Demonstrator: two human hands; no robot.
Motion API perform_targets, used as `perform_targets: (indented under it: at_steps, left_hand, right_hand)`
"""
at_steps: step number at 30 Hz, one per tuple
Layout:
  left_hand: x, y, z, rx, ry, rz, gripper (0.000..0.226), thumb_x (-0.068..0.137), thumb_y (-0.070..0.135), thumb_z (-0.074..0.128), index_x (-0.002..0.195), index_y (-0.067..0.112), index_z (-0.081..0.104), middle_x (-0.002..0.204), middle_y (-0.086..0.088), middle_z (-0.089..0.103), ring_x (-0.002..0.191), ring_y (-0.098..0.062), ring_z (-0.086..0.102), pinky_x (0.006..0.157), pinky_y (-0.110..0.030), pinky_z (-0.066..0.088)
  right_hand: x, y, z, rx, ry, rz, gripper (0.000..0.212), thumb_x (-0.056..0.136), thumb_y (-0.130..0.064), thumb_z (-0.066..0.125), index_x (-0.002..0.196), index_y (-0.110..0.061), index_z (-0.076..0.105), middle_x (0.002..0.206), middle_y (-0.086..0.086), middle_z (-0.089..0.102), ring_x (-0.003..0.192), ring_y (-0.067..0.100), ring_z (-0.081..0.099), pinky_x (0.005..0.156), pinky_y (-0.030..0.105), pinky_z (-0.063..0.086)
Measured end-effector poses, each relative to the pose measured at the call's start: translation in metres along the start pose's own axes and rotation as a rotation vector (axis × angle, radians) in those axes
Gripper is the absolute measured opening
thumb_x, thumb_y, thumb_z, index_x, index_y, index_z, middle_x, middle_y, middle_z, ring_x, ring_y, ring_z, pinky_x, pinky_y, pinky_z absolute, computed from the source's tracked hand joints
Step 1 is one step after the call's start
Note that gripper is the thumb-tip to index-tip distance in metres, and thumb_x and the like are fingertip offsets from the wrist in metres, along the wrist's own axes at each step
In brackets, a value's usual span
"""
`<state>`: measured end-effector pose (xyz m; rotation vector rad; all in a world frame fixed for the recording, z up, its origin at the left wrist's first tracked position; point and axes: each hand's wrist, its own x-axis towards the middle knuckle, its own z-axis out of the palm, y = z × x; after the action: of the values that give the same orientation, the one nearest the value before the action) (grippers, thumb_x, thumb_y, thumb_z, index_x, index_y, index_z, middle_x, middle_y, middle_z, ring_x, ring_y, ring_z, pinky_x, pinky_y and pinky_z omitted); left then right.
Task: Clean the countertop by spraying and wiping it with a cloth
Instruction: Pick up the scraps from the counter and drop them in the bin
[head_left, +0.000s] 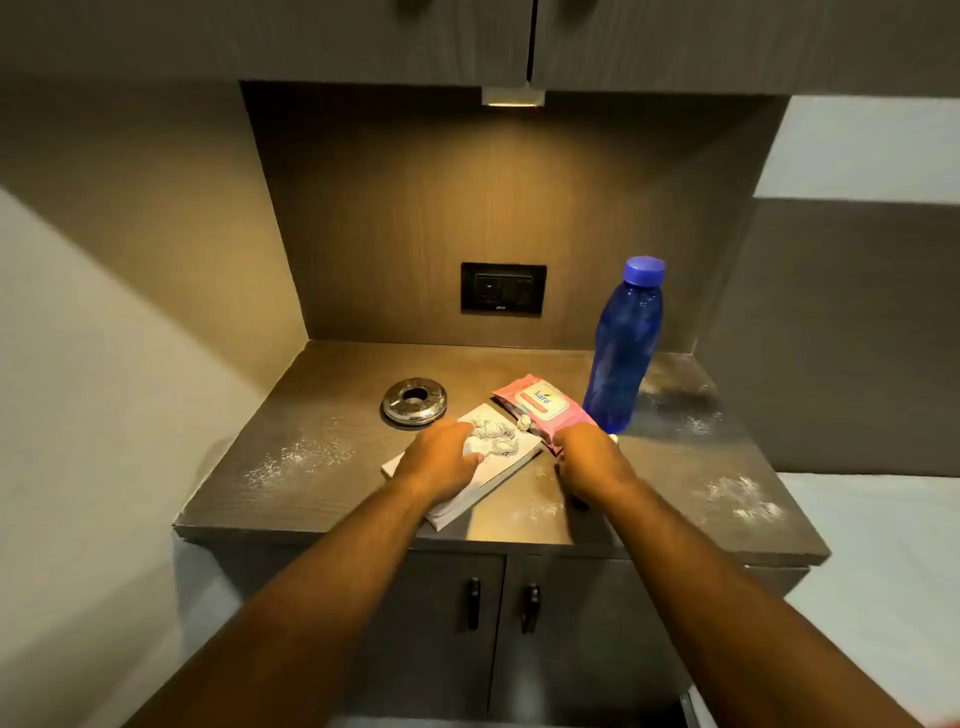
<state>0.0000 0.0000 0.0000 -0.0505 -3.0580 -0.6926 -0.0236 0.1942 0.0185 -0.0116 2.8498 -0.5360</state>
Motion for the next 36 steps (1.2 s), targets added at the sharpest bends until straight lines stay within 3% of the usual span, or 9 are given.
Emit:
perform_targets:
  at_steps: [5, 9, 12, 17, 21, 27, 29, 32, 36]
  left_hand:
    - [0.022, 0.001, 0.015, 0.293, -0.017, 0.022, 0.032, 0.093, 0.030, 0.055, 0.123, 0.019, 0.060, 0.119, -0.007, 0.061, 0.107, -0.025, 0.055, 0.090, -0.039, 0.050]
    - [0.027, -0.006, 0.017, 0.217, 0.044, 0.012, 0.021, 0.093, 0.020, 0.056, 0.111, 0.017, 0.066, 0.110, -0.007, 0.065, 0.097, -0.023, 0.059, 0.084, -0.036, 0.053]
    - [0.031, -0.015, 0.013, 0.122, 0.092, -0.049, 0.014, 0.092, 0.020, 0.056, 0.103, 0.019, 0.065, 0.103, -0.004, 0.065, 0.088, -0.019, 0.059, 0.076, -0.033, 0.053]
    - [0.047, -0.014, 0.010, 0.166, 0.060, 0.085, 0.060, 0.083, 0.011, 0.065, 0.136, 0.023, 0.040, 0.134, -0.004, 0.049, 0.116, -0.024, 0.051, 0.092, -0.036, 0.048]
    - [0.056, -0.003, 0.020, 0.308, -0.075, 0.212, 0.074, 0.081, 0.021, 0.063, 0.146, 0.026, 0.027, 0.146, -0.005, 0.039, 0.128, -0.027, 0.041, 0.105, -0.045, 0.039]
    - [0.052, -0.016, 0.038, 0.129, 0.073, 0.122, 0.066, 0.089, 0.024, 0.062, 0.146, 0.022, 0.028, 0.134, -0.004, 0.051, 0.120, -0.022, 0.046, 0.101, -0.038, 0.043]
    - [0.048, -0.024, 0.034, 0.053, 0.097, 0.089, 0.066, 0.087, 0.020, 0.064, 0.145, 0.022, 0.031, 0.131, -0.003, 0.055, 0.119, -0.021, 0.048, 0.099, -0.037, 0.045]
    - [0.044, -0.036, 0.025, 0.025, 0.103, 0.066, 0.052, 0.088, 0.011, 0.060, 0.137, 0.021, 0.045, 0.127, -0.002, 0.057, 0.118, -0.021, 0.049, 0.096, -0.034, 0.046]
    - [0.031, -0.057, 0.016, 0.164, 0.121, 0.084, 0.021, 0.089, 0.021, 0.062, 0.109, 0.024, 0.065, 0.110, 0.002, 0.058, 0.104, -0.016, 0.050, 0.085, -0.028, 0.048]
  right_hand:
    - [0.034, 0.012, -0.001, -0.027, -0.081, 0.011, 0.025, 0.098, -0.008, 0.048, 0.119, -0.006, 0.061, 0.119, 0.018, 0.063, 0.107, 0.033, 0.059, 0.089, 0.037, 0.047]
    - [0.053, 0.008, -0.011, -0.029, -0.185, 0.030, 0.034, 0.099, -0.014, 0.052, 0.131, -0.005, 0.054, 0.116, 0.011, 0.058, 0.111, 0.027, 0.057, 0.096, 0.031, 0.046]
    - [0.069, -0.009, -0.013, -0.037, 0.067, -0.156, 0.031, 0.093, -0.015, 0.063, 0.123, -0.013, 0.061, 0.119, 0.011, 0.065, 0.103, 0.025, 0.061, 0.083, 0.028, 0.048]
    - [0.083, -0.028, 0.009, -0.175, 0.028, -0.329, 0.039, 0.093, -0.018, 0.063, 0.131, -0.014, 0.057, 0.131, 0.012, 0.054, 0.114, 0.029, 0.055, 0.096, 0.036, 0.046]
    - [0.092, -0.030, 0.029, -0.217, -0.032, -0.277, 0.028, 0.095, -0.015, 0.051, 0.123, -0.018, 0.051, 0.106, 0.003, 0.055, 0.079, 0.012, 0.049, 0.063, 0.025, 0.040]
    - [0.099, -0.023, 0.018, -0.179, -0.029, -0.302, 0.029, 0.097, -0.016, 0.052, 0.124, -0.006, 0.054, 0.079, 0.001, 0.047, 0.067, 0.012, 0.043, 0.072, 0.018, 0.041]
    - [0.090, -0.030, 0.013, -0.132, 0.030, -0.288, 0.028, 0.097, -0.010, 0.044, 0.115, -0.001, 0.062, 0.088, 0.003, 0.057, 0.075, 0.012, 0.049, 0.064, 0.017, 0.039]
    - [0.082, -0.027, 0.014, -0.068, 0.035, -0.274, 0.022, 0.094, -0.009, 0.054, 0.112, -0.004, 0.065, 0.107, 0.014, 0.066, 0.096, 0.028, 0.062, 0.079, 0.027, 0.046]
    - [0.085, -0.039, 0.015, -0.127, -0.061, -0.209, 0.026, 0.086, -0.015, 0.071, 0.112, -0.012, 0.065, 0.107, 0.008, 0.067, 0.098, 0.025, 0.063, 0.091, 0.037, 0.054]
